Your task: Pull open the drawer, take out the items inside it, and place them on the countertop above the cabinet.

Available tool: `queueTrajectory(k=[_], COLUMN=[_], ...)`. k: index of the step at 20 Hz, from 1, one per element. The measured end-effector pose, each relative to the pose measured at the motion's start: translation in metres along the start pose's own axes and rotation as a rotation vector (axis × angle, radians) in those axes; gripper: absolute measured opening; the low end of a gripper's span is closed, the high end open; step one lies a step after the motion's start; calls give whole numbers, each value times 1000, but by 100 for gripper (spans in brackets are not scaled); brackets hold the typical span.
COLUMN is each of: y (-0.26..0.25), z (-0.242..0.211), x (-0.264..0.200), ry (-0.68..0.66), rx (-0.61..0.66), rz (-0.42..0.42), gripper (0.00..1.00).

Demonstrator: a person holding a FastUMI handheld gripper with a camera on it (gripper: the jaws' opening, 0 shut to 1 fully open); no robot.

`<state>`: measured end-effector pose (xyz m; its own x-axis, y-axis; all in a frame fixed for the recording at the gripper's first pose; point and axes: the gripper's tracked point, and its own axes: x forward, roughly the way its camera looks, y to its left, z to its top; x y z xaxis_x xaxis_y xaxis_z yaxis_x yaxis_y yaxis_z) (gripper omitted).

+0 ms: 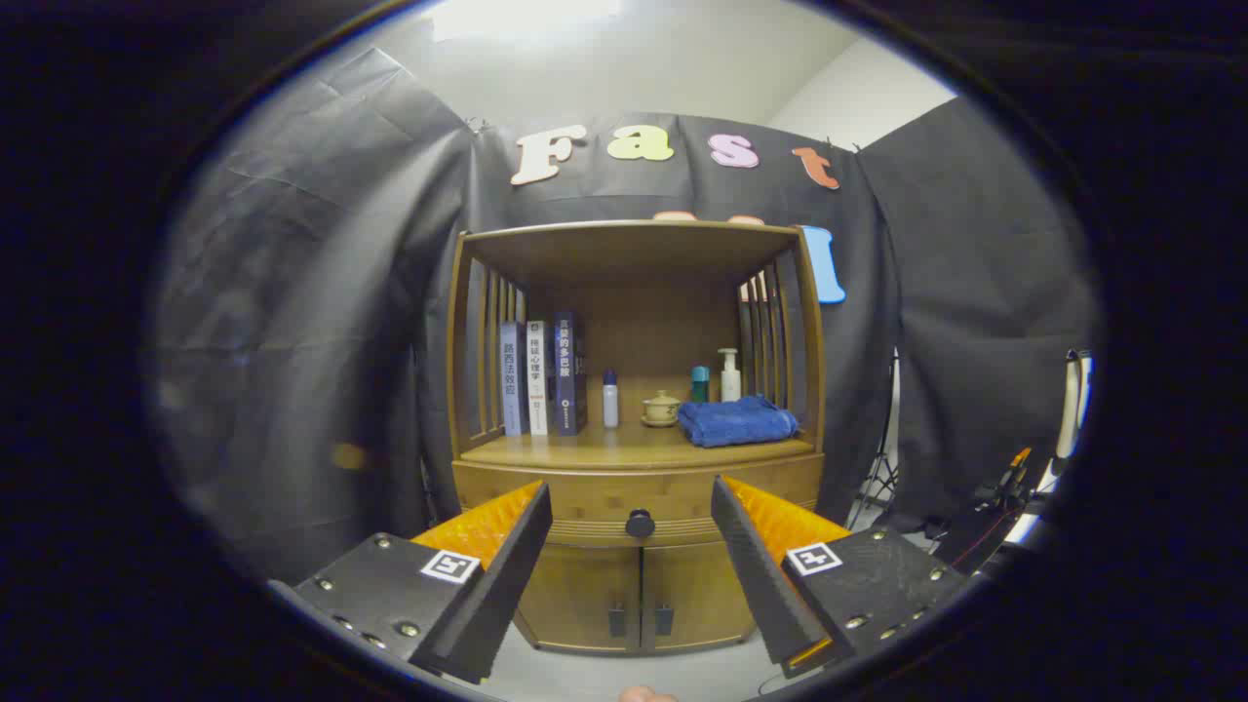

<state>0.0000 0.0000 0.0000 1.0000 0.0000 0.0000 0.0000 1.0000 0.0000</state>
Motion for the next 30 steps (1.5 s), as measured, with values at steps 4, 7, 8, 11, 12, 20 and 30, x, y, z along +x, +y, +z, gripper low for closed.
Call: queueTrajectory(k=[4, 7, 8, 11, 12, 20, 30], y=[-8, -13, -14, -17, -17, -20, -11], z=[-1, 0, 1, 2, 1, -20, -111], x=[-4, -9, -11, -14, -13, 15, 134], ry=[22, 33, 31, 22, 23, 29, 130], rx=[22, 21, 20, 14, 15, 10, -73], rz=[-13, -12, -14, -20, -19, -34, -25], gripper=[99, 99, 99, 99, 99, 99, 99])
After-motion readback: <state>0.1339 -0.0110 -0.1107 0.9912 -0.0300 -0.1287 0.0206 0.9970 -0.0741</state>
